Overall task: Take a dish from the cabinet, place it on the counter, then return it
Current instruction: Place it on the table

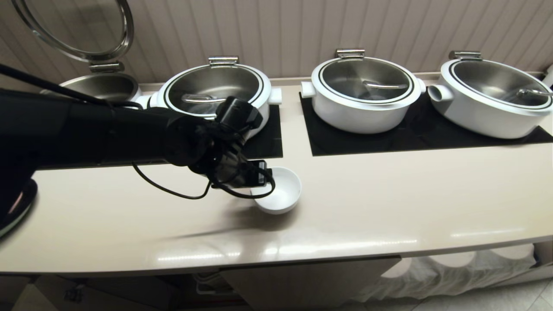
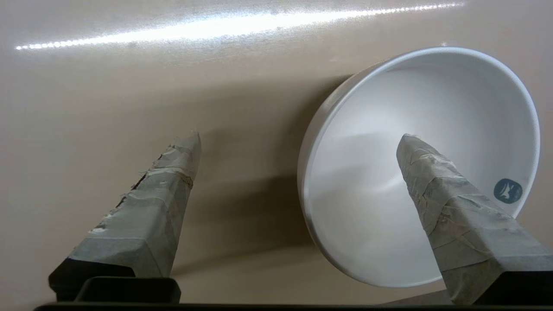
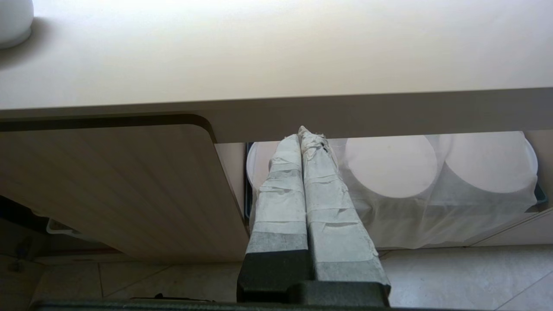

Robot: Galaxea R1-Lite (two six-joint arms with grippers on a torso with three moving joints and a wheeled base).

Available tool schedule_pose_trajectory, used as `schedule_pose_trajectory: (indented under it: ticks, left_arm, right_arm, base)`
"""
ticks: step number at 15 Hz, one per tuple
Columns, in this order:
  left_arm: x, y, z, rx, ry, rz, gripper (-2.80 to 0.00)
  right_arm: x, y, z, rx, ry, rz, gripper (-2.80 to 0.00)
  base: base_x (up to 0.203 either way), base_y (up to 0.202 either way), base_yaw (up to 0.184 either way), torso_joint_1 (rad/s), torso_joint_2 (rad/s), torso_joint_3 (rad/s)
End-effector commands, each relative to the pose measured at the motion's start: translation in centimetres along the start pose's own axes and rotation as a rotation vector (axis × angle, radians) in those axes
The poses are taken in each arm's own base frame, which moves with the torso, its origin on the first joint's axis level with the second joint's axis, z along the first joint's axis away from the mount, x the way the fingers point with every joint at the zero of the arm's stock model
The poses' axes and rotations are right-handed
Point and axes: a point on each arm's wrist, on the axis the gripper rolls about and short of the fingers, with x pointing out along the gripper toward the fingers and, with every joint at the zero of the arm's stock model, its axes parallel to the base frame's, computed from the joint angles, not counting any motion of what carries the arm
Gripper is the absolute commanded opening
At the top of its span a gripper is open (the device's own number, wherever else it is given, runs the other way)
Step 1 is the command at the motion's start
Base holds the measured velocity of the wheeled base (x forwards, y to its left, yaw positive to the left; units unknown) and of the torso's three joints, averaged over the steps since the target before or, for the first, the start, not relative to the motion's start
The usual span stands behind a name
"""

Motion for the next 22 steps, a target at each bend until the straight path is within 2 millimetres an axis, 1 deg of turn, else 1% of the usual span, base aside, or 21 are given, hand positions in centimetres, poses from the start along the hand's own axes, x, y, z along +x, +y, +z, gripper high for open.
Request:
schedule_pose_trajectory:
  ticks: [1,4,7,11,12,15,18,20,22]
  left_arm:
    - [-0.6,0.2,0.2,-0.007,-0.024,0.019,0.00]
    - [-1.7,0.1,0.4,-0.008,-0.064,0.044,0.00]
    - [-3.2,0.1,0.7,-0.013,-0.094,0.026,0.00]
    - [-4.5,0.3,0.6,-0.015,-0.111,0.016,0.00]
    - [-4.8,0.4,0.5,-0.015,-0.113,0.014,-2.80]
    - [-5.6,0.9,-0.3,-0.016,-0.121,0.012,-2.80]
    - [-6.6,2.0,-2.1,-0.013,-0.095,0.024,-2.80]
    - [-7.7,2.9,-3.3,-0.012,-0.083,0.031,-2.80]
    - [-8.7,3.7,-4.2,-0.016,-0.081,0.036,-2.80]
  right_arm:
    - [0.0,0.0,0.0,-0.001,0.000,0.002,-2.80]
    - [0.0,0.0,0.0,0.000,0.000,0.002,-2.80]
    - [0.0,0.0,0.0,0.000,0.000,0.000,-2.80]
    - [0.0,0.0,0.0,-0.001,0.000,0.001,-2.80]
    - [0.0,0.0,0.0,0.000,0.000,0.000,-2.80]
    - [0.0,0.0,0.0,0.000,0.000,0.002,-2.80]
    - [0.0,0.0,0.0,-0.001,0.000,0.000,-2.80]
    - [0.0,0.0,0.0,-0.001,0.000,0.000,-2.80]
    - [0.0,0.0,0.0,0.000,0.000,0.000,-2.80]
  base:
    - [0.000,0.000,0.000,0.000,0.00,0.000]
    - [0.000,0.000,0.000,0.000,0.00,0.000]
    - [0.000,0.000,0.000,0.000,0.00,0.000]
    - [0.000,0.000,0.000,0.000,0.00,0.000]
    - [0.000,0.000,0.000,0.000,0.00,0.000]
    - [0.000,0.000,0.000,0.000,0.00,0.000]
    - [0.000,0.000,0.000,0.000,0.00,0.000]
    - [0.000,0.000,0.000,0.000,0.00,0.000]
    - [0.000,0.000,0.000,0.000,0.00,0.000]
